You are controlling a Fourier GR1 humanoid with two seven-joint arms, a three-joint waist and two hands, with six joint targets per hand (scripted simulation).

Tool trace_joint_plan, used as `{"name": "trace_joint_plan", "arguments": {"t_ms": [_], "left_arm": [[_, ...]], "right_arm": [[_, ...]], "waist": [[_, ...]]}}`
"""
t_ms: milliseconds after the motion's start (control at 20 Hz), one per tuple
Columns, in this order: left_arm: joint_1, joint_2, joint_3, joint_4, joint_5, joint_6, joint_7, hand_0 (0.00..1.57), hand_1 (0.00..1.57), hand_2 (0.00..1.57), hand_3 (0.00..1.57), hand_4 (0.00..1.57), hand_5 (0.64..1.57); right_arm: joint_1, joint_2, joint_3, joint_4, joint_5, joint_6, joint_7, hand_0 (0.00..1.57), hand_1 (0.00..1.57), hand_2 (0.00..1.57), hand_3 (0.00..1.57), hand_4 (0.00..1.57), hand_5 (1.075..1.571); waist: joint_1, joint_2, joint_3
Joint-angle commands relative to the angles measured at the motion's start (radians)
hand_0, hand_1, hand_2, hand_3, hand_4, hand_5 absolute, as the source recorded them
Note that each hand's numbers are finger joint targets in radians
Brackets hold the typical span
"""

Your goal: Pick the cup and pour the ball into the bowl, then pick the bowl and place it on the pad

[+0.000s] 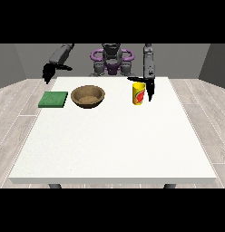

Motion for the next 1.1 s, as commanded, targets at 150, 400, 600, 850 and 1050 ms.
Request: {"name": "trace_joint_plan", "arguments": {"t_ms": [150, 400, 600, 850, 1050], "left_arm": [[-0.019, 0.085, -0.008, 0.098, -0.159, 0.225, -0.071, 1.29, 1.29, 1.57, 1.57, 0.79, 1.524], [-0.041, 0.025, -0.009, 0.140, -0.202, 0.377, -0.128, 1.32, 1.32, 1.57, 1.57, 0.85, 1.508], [-0.077, 0.013, 0.008, 0.214, -0.201, 0.416, -0.151, 1.35, 1.35, 1.57, 1.57, 0.88, 1.502], [-0.117, 0.050, -0.129, 0.142, -0.360, 0.464, 0.123, 1.35, 1.35, 1.57, 1.57, 0.99, 1.532], [-0.133, -0.019, -0.279, 0.094, -0.506, 0.478, 0.318, 1.38, 1.38, 1.57, 1.57, 1.03, 1.536]], "right_arm": [[-0.028, -0.012, 0.011, -0.026, -0.028, 0.045, 0.024, 0.00, 0.00, 0.00, 0.00, 0.00, 1.562], [-0.068, -0.110, -0.067, 0.029, -0.069, 0.110, -0.029, 0.00, 0.00, 0.00, 0.00, 0.00, 1.558], [-0.029, -0.102, -0.052, 0.002, -0.052, 0.088, 0.007, 0.00, 0.00, 0.00, 0.00, 0.00, 1.556], [-0.026, -0.118, -0.072, 0.174, -0.033, 0.094, -0.003, 0.00, 0.00, 0.00, 0.00, 0.00, 1.556], [-0.008, -0.160, -0.111, 0.328, -0.026, 0.105, -0.013, 0.00, 0.00, 0.00, 0.00, 0.00, 1.560]], "waist": [[-0.074, 0.033, 0.0009], [-0.096, 0.109, 0.0004], [-0.104, 0.080, -0.0003], [-0.034, -0.120, 0.0026], [0.065, -0.231, 0.0035]]}}
